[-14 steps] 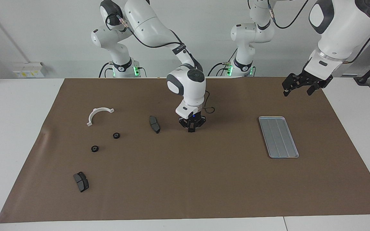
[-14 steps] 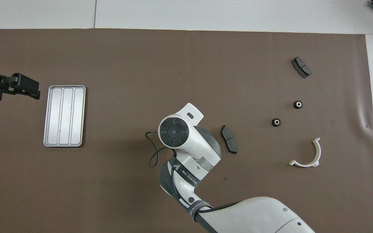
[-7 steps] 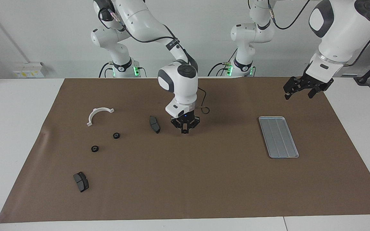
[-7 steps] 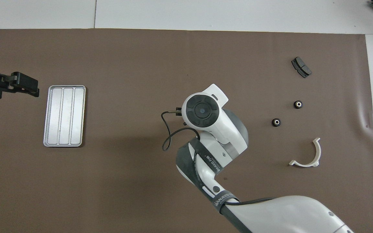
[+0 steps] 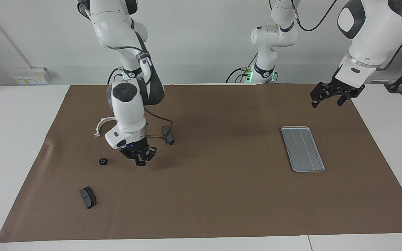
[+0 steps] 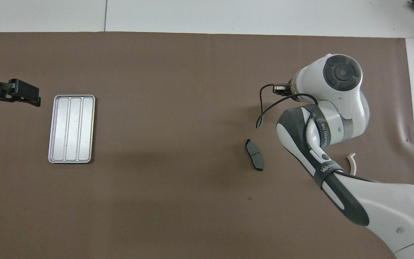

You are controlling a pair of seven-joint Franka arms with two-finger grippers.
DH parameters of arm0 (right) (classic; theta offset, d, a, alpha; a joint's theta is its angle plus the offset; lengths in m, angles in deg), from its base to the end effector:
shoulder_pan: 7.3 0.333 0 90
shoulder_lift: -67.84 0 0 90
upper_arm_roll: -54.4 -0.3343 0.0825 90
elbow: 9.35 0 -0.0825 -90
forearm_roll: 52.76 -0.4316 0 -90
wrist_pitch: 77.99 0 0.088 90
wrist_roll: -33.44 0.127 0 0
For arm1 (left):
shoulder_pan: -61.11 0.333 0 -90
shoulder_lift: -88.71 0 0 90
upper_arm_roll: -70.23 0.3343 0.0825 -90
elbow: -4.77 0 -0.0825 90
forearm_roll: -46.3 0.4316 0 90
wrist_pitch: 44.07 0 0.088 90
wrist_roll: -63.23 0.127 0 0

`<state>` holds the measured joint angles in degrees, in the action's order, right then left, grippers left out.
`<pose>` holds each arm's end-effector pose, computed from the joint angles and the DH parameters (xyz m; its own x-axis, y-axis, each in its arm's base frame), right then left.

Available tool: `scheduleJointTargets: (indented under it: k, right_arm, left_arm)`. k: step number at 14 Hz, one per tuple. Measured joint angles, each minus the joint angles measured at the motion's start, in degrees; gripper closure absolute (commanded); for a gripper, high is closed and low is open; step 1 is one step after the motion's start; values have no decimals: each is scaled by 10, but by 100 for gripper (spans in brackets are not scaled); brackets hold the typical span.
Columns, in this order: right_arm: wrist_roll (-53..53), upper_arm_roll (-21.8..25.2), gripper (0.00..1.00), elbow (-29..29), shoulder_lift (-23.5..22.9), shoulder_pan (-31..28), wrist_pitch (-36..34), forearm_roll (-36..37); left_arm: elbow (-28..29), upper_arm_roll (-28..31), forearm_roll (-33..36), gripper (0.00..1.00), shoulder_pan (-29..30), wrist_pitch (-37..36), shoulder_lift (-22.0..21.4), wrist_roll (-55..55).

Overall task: Place bearing gear from tray to pile
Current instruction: 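Carry the gear with the right gripper to the pile and release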

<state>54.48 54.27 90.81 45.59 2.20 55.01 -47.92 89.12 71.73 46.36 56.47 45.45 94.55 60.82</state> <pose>0.7118 0.1178 0.3409 0.9702 -0.1441 0.1949 -0.1470 -0.9891 0.0004 0.6335 -0.0354 0.6102 0.9999 -0.0128 -0.0115 -0.0129 -0.9999 -0.0042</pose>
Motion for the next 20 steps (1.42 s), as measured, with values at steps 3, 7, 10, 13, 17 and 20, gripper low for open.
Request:
scheduleJointTargets:
  k: [3, 7, 10, 13, 17, 20]
  right_arm:
    - [-56, 0, 100, 4, -29, -48, 42, -44]
    - [-57, -1, 28, 8, -59, -55, 70, -45]
    - [-57, -1, 0, 13, -65, -57, 79, -45]
    - [-58, -1, 0, 8, -58, -59, 79, -45]
    - [-61, 0, 0, -15, -1, -60, -1, -27]
    - [-65, 1, 0, -27, 65, -62, -93, -10]
  left_arm:
    - [0, 0, 0, 0, 0, 0, -2, 0]
    - [1, 0, 0, 0, 0, 0, -3, 0]
    - [2, 0, 0, 0, 0, -1, -3, 0]
    - [3, 0, 0, 0, 0, -1, -4, 0]
    - [4, 0, 0, 0, 0, -1, -5, 0]
    - [5, 0, 0, 0, 0, -1, -5, 0]
